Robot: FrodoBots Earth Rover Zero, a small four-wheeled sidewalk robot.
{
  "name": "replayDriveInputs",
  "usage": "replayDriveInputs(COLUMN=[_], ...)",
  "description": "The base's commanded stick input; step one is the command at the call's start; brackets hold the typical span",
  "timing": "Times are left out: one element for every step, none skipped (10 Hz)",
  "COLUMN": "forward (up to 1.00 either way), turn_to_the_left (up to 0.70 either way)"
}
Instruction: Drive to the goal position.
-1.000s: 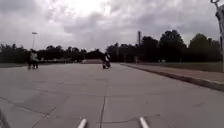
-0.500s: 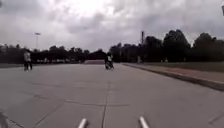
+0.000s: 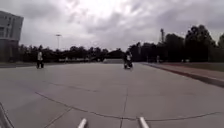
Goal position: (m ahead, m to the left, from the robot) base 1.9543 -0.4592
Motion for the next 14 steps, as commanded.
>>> replayDriveInputs(forward=[0.70, 0.70, 0.70, 0.70, 0.70, 0.70, 0.70, 0.70, 0.70, 0.70, 0.70, 0.70, 0.70, 0.70], turn_to_the_left=[0.29, 0.22, 0.14, 0.07, 0.00, 0.00, 0.00, 0.00, 0.00, 0.00, 0.00, 0.00, 0.00, 0.00])
